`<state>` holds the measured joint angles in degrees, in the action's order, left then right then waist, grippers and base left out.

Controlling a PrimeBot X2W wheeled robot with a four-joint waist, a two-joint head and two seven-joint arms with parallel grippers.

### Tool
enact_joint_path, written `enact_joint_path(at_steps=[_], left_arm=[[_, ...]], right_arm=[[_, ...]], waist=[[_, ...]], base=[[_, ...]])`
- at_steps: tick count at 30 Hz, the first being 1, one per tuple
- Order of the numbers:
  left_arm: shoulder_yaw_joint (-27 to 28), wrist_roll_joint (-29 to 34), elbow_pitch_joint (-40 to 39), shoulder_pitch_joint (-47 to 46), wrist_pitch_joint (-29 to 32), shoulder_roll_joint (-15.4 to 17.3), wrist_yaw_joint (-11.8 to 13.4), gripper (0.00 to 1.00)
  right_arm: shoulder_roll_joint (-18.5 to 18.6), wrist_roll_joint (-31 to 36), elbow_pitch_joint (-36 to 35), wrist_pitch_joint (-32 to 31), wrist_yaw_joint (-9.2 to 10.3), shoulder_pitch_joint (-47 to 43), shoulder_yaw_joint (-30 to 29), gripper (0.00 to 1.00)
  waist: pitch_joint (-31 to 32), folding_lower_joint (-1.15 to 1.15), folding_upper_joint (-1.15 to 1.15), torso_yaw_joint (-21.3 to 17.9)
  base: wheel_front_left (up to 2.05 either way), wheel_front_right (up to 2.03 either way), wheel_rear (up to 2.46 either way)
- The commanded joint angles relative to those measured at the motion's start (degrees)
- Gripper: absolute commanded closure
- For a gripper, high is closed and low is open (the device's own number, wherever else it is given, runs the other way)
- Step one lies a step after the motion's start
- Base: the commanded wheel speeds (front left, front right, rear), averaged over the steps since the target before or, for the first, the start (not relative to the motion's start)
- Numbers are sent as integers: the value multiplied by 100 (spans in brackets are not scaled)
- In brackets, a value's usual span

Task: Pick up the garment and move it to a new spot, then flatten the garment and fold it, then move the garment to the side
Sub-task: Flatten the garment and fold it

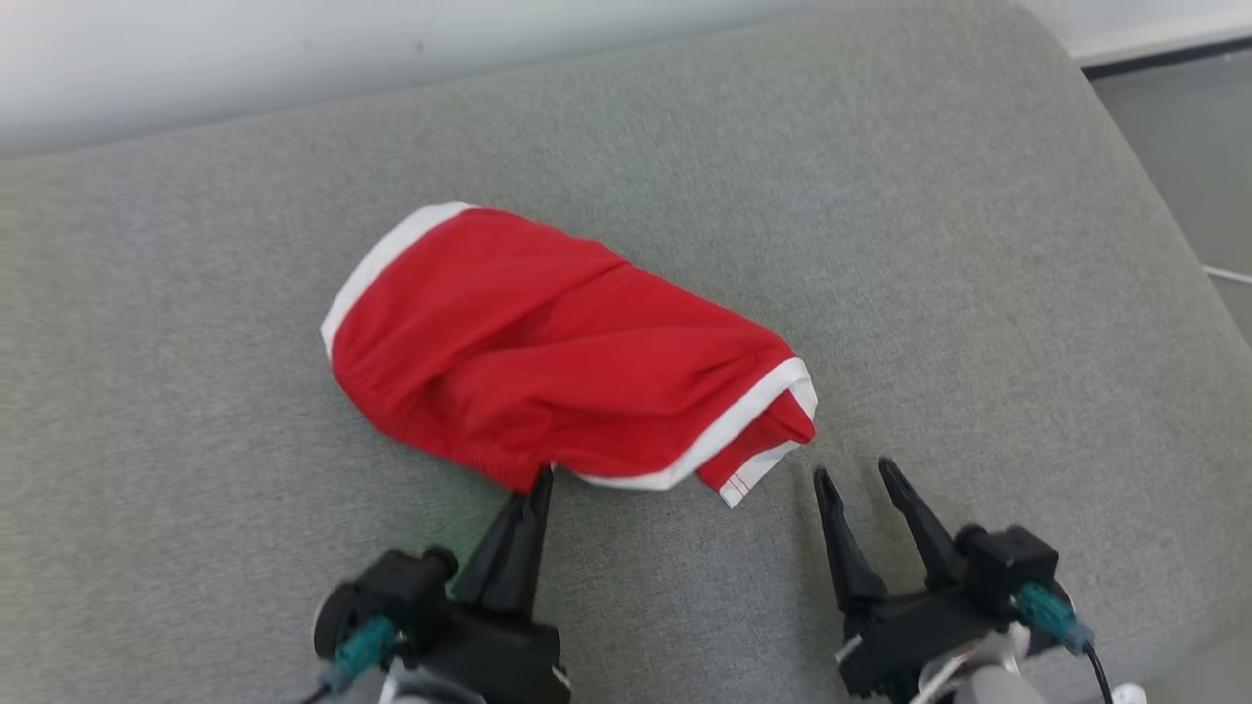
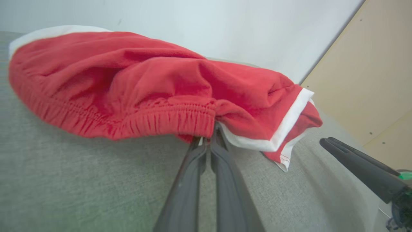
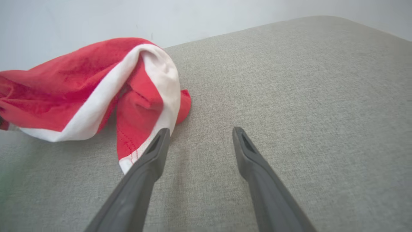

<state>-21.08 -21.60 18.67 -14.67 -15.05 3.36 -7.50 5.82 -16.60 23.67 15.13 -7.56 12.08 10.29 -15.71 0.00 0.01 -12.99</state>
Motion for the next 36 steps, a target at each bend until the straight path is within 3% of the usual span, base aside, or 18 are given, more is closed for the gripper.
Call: enact_joint_path(at_steps=[1, 5, 11, 17, 26, 36], left_arm=[[-17, -54, -44, 151, -20, 22, 5, 100], [-134, -39, -133, 617, -20, 93, 6, 100], [180, -127, -320, 1264, -20, 114, 7, 100], [285, -141, -558, 1469, -20, 288, 7, 100], [660, 38, 93, 926, -20, 518, 7, 100], [1052, 531, 1312, 24, -20, 465, 12, 100]], right_arm=[[3, -18, 33, 1, 15, -115, -17, 0], [-8, 44, 114, 1, 15, -321, -81, 0], [-68, 94, 188, 1, 15, -557, -110, 0], [-151, 117, 199, 0, 15, -658, -118, 0], [-146, 56, 165, 0, 15, -502, -53, 0], [-55, 30, 56, 0, 15, -298, -18, 0]], waist=[[289, 0, -1, 209], [722, 0, -1, 518], [1196, 0, -1, 1000], [1349, 0, -1, 1224], [1044, 0, -1, 1009], [528, 0, -1, 572]], base=[[0, 0, 0], [0, 0, 0], [0, 0, 0], [0, 0, 0], [0, 0, 0], [0, 0, 0]])
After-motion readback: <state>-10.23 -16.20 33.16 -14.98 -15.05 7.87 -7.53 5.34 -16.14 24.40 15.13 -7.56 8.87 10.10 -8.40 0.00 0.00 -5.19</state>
